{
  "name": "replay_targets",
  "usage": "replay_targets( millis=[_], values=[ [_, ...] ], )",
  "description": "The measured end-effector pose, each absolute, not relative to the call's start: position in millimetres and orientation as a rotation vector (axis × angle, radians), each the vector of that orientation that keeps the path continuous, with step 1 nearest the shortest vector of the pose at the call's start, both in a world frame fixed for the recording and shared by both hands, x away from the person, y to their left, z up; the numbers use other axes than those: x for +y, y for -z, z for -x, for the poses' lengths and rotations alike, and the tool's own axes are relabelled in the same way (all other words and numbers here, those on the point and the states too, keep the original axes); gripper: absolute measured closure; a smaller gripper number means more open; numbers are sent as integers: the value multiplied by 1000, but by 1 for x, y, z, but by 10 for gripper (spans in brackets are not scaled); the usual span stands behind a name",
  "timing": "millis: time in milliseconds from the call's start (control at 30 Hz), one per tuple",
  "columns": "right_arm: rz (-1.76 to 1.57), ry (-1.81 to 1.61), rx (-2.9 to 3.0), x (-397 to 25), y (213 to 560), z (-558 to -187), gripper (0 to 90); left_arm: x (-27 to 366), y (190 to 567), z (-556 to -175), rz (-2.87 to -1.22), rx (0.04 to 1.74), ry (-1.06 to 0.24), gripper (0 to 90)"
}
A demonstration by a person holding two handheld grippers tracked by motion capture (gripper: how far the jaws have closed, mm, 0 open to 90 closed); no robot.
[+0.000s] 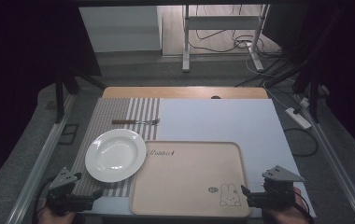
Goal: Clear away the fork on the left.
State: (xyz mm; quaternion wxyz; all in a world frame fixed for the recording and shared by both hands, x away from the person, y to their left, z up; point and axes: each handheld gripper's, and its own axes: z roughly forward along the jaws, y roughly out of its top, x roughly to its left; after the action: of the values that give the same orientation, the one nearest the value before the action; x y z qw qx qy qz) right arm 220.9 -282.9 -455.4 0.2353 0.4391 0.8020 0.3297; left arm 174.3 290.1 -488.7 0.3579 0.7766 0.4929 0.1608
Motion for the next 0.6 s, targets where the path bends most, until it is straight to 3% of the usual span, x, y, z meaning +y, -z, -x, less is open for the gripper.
replay_targets(
  millis=[600],
  values=[
    [-1242, -919, 2200, -286, 456, -224, 0, 292, 488, -175, -1998, 1228, -384, 1]
  ],
)
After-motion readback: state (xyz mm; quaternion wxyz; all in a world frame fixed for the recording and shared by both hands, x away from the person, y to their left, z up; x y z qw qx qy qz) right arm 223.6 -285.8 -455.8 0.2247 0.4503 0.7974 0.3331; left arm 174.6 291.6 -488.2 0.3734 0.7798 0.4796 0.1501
